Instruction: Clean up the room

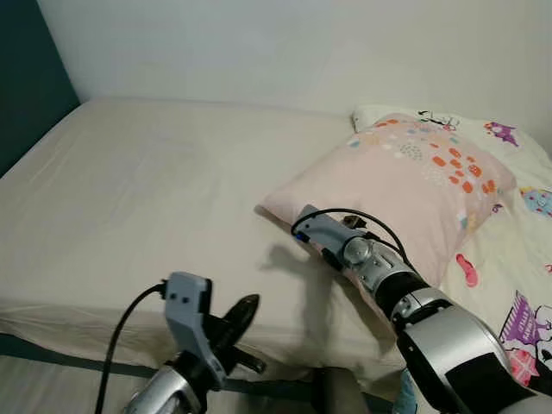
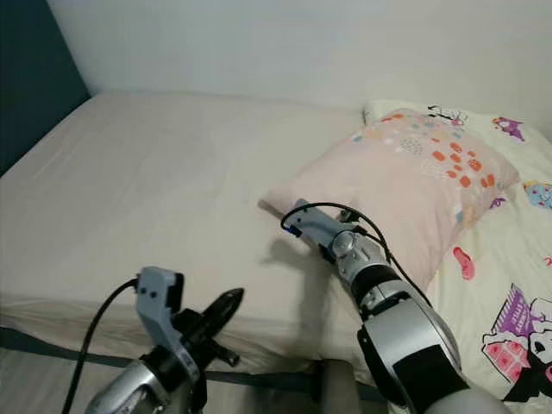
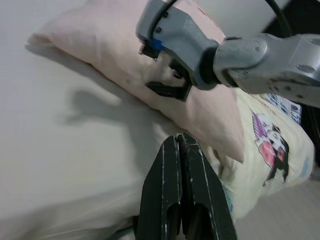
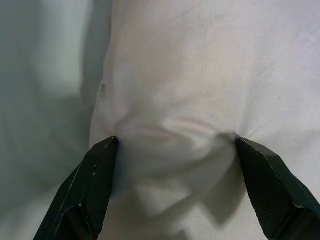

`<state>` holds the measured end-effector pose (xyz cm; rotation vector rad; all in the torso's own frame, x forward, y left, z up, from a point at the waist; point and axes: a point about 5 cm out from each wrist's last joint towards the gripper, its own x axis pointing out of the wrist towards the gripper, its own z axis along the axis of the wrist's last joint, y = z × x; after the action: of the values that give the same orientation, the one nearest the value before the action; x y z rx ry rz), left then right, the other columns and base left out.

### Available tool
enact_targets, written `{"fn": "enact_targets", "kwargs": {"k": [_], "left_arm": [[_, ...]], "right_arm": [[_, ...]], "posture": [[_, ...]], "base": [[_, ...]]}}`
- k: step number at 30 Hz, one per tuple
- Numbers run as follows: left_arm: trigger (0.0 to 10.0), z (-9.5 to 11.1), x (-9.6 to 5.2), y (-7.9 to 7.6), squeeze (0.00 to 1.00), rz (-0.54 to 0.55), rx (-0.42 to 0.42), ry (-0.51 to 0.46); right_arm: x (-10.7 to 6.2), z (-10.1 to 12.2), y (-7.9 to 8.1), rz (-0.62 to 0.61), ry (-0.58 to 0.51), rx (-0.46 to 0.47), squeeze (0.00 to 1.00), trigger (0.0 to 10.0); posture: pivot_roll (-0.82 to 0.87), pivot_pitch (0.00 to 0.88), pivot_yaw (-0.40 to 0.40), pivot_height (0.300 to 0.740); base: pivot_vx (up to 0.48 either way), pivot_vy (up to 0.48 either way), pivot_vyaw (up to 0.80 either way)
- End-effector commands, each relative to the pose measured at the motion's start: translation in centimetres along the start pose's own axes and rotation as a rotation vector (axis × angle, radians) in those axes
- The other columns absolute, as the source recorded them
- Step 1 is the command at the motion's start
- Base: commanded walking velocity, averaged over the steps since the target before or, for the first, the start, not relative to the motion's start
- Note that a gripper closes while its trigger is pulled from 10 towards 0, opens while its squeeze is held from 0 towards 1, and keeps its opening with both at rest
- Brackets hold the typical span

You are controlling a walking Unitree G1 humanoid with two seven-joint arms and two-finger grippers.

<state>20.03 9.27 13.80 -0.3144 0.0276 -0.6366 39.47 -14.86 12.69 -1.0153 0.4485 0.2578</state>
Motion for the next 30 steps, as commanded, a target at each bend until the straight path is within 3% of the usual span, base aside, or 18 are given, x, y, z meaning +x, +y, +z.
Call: {"fn": "enact_targets", "kwargs": {"k": [1,3,7,18,19,30], "left_arm": [[10.0,-0.2,0.0,-0.4,0.0,-0.023,0.076,0.02],[10.0,-0.1,0.4,-0.6,0.0,-0.027,0.143,0.016],[10.0,0.1,0.6,-0.6,0.0,-0.024,0.169,0.019],[10.0,0.2,0.6,0.0,0.0,0.009,0.2,0.018],[10.0,0.2,0.6,0.1,0.0,0.018,0.209,0.016],[10.0,0.4,0.9,0.9,0.0,0.052,0.226,0.004]], "right_arm": [[0.0,-1.4,-0.1,-0.01,0.06,-0.044,0.0,10.0],[-0.1,-2.4,-0.4,-0.041,0.089,-0.113,0.0,10.0],[-0.2,-3.4,-1.2,-0.094,0.115,-0.192,0.0,10.0],[-0.4,-4.8,-2.2,-0.151,0.155,-0.27,0.0,10.0],[-0.4,-5.0,-2.2,-0.149,0.155,-0.251,0.0,0.0],[-0.5,-5.4,-2.4,-0.154,0.15,-0.192,0.0,0.0]], "posture": [[0.09,0.223,-0.11,0.6],[0.09,0.22,-0.108,0.6],[0.09,0.216,-0.107,0.6],[0.09,0.202,-0.102,0.6],[0.09,0.193,-0.1,0.6],[0.09,0.188,-0.094,0.6]], "base": [[0.0,0.0,0.0],[0.0,0.0,0.0],[0.0,0.0,0.0],[0.0,0.0,0.0],[0.0,0.0,0.0],[0.0,0.0,0.0]]}}
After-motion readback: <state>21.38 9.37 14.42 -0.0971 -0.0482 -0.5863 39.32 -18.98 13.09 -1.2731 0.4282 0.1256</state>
